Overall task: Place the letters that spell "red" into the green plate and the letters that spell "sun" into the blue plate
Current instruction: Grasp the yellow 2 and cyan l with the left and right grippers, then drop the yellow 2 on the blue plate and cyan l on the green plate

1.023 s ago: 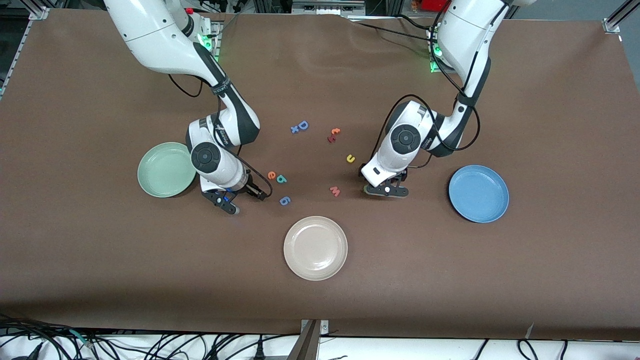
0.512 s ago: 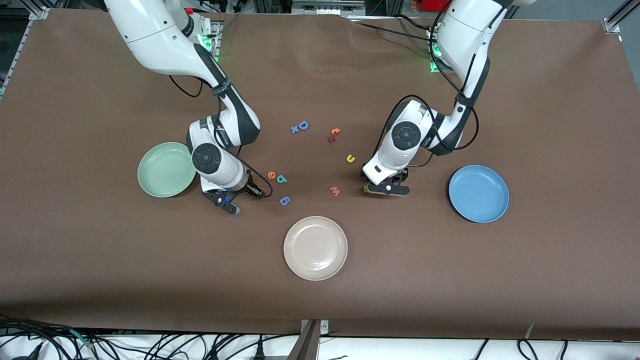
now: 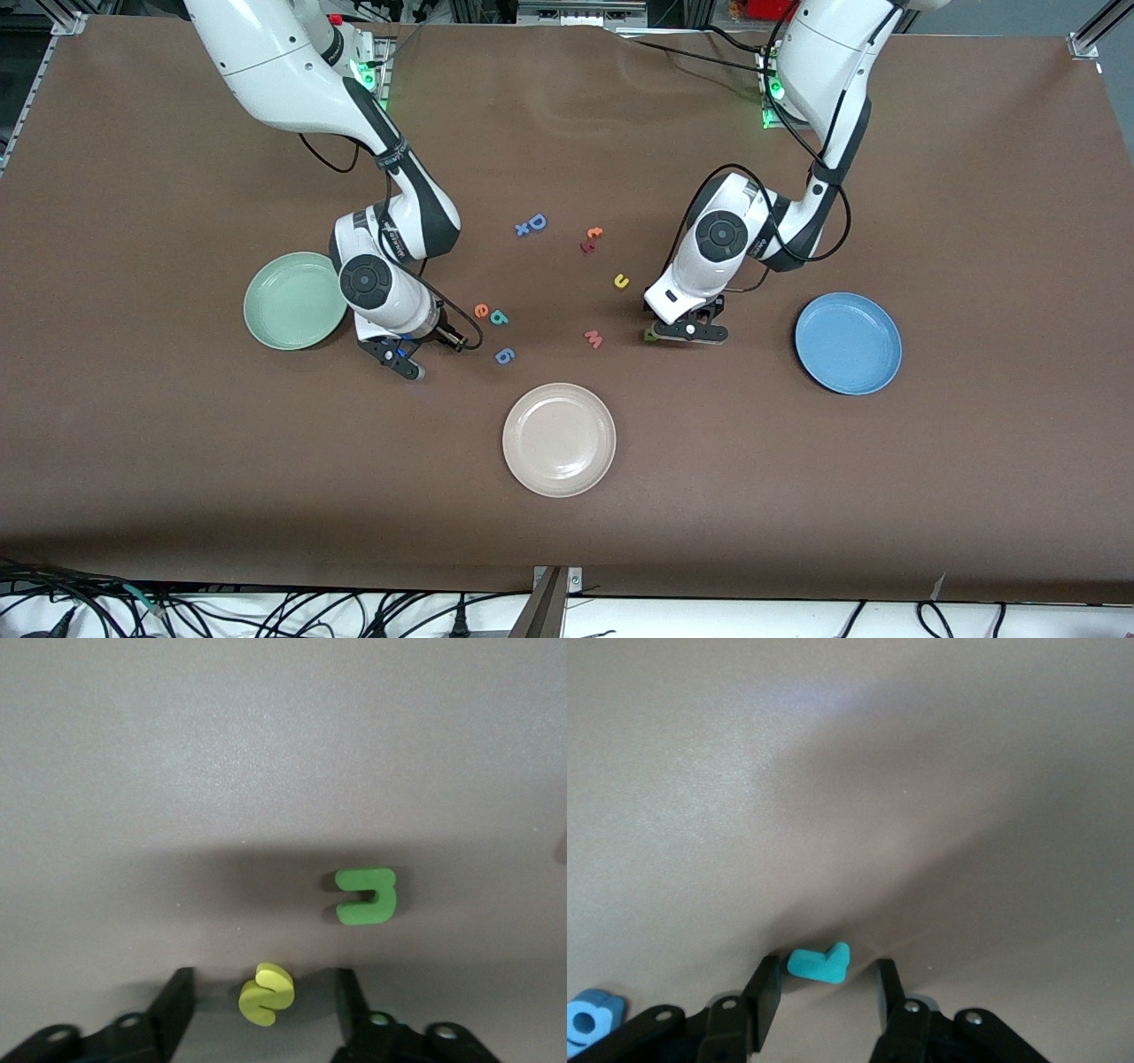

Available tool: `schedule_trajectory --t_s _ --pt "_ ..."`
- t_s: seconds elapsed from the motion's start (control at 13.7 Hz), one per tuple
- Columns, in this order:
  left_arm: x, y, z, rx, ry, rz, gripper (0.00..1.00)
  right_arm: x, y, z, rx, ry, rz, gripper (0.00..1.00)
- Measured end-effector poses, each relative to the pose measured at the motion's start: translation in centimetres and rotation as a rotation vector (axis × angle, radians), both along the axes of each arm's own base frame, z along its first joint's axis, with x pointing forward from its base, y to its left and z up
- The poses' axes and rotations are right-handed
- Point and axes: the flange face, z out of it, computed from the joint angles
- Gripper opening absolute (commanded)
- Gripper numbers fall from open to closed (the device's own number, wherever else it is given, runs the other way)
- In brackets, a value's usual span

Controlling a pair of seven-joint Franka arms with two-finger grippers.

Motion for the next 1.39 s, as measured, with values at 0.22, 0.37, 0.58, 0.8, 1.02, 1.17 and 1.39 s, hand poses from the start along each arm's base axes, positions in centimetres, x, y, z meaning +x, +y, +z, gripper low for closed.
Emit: schedule_trajectory --t_s 0.22,0.37,0.58,0.8,1.02,1.17,1.39 --pt "-0.06 0.00 0.30 -0.001 -0.003 -0.001 0.48 0.31 -0.02 0.18 -0.005 -0.011 0.012 0.53" --pt "-0.11 0.02 0.25 -0.001 -0.002 -0.001 0.43 0.39 -0.20 0.10 -0.015 -0.015 0.024 0.53" --pt "-0.10 0.02 0.28 0.000 -0.002 -0.001 0.34 0.39 -0.24 -0.03 -0.020 -0.015 0.029 0.53" --pt "-0.22 -0.22 0.34 -0.001 -0.004 -0.006 0.28 0.39 -0.22 -0.03 -0.020 -0.016 0.030 0.47" --pt "-0.26 -0.28 0.35 -0.004 -0.011 -0.008 0.17 0.41 -0.22 0.00 -0.021 -0.016 0.032 0.20" --pt "-0.28 -0.28 0.35 -0.006 -0.014 -0.008 0.14 0.51 -0.19 0.18 -0.021 -0.018 0.033 0.20" --pt "-0.35 -0.39 0.35 0.001 -0.018 -0.021 0.10 0.51 -0.19 0.18 -0.021 -0.018 0.033 0.20"
